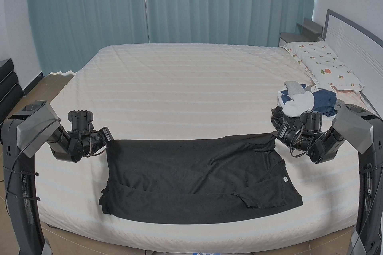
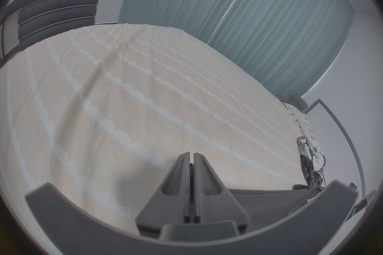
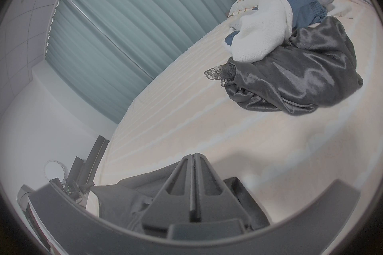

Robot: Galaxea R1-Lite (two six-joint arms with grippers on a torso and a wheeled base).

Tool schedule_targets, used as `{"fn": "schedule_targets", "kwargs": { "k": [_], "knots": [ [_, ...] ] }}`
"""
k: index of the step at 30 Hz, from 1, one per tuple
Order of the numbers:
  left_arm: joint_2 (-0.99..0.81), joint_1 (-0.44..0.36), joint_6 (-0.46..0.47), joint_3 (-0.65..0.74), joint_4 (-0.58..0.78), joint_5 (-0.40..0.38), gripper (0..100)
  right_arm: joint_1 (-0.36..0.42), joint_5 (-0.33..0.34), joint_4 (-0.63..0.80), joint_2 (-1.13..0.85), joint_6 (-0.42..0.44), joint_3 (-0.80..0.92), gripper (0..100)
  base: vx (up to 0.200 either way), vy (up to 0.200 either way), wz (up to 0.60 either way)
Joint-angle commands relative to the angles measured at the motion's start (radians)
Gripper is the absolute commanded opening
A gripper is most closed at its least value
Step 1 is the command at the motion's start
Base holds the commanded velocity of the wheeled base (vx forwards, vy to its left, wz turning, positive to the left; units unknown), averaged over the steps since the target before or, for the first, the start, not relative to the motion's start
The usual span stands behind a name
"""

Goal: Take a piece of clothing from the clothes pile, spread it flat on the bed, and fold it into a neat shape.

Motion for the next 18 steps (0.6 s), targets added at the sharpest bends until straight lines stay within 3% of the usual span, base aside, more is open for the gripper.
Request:
{"fn": "schedule_targets", "kwargs": {
  "k": [1,12,18],
  "knots": [
    [-0.003,0.005,0.022,0.041,-0.002,-0.003,0,-0.023,0.052,-0.003,-0.054,-0.003,0.082,0,0.0,0.0,0.0],
    [-0.011,0.005,0.188,0.216,-0.159,-0.006,0,-0.029,0.081,-0.003,-0.062,-0.079,0.168,0,0.0,0.0,0.0],
    [-0.012,0.005,0.263,0.267,-0.171,-0.006,0,-0.032,0.084,-0.003,-0.068,-0.108,0.202,0,0.0,0.0,0.0]
  ]
}}
